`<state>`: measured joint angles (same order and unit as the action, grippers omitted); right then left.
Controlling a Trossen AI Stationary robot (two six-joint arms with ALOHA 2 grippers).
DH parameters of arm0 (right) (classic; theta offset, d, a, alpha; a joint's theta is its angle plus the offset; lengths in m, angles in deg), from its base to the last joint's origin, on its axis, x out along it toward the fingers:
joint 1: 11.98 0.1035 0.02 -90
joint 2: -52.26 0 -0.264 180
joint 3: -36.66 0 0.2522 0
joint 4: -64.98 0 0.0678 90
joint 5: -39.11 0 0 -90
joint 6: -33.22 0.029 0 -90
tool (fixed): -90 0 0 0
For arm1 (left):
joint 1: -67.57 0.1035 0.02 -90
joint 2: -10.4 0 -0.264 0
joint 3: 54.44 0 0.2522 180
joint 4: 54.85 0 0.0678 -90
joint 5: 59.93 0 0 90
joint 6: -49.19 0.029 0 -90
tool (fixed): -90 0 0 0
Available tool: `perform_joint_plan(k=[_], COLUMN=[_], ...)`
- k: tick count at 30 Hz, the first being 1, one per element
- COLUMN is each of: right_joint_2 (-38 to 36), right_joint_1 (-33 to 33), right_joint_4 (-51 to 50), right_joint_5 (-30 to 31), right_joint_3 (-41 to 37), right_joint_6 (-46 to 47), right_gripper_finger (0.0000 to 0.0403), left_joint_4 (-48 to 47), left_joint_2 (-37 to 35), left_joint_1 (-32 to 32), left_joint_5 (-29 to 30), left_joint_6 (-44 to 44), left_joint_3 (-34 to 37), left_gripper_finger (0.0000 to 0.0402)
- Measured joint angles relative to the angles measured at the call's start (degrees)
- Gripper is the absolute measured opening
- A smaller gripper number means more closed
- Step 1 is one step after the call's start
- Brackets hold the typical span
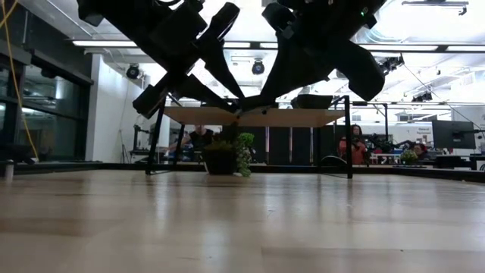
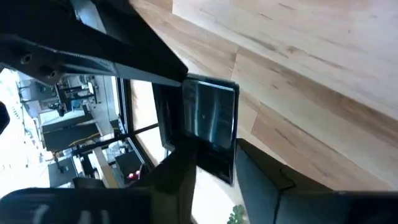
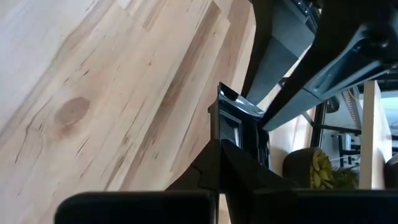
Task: Pick & Place Mini shaped plates
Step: Stack the square plate on top of the other square plate on the shelf
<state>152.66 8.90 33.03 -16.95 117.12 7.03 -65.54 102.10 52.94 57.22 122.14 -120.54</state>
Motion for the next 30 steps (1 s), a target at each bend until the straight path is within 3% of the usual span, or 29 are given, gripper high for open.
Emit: perform_joint_plan(k=[7,12,22,30], right_joint_2=[0.0,-0.9,-8.4,-16.1], right_joint_1=[-0.4,-0.7,-4.2,-10.6], right_joint_4=[-2.9,-5.0,-10.2,-10.4], right_joint_5=[1.3,3.0,6.5,7.4], right_joint_3=[0.0,0.0,0.0,0.0], right_joint_6=[2.3,4.2,5.3,-0.5], right_gripper_finger=[0.0,0.0,0.0,0.0], left_joint_4=[-1.2,-8.8,-21.3,-10.9], left_joint_2=[0.0,-2.3,-13.1,-22.9], left_joint_1=[0.0,0.0,4.1,8.4], left_joint_5=[1.9,5.6,-9.0,-16.0], left_joint_6=[0.2,-1.4,-16.7,-20.9], left_joint_3=[0.0,0.0,1.4,14.8], left_gripper_finger=[0.0145,0.0154,0.0154,0.0154])
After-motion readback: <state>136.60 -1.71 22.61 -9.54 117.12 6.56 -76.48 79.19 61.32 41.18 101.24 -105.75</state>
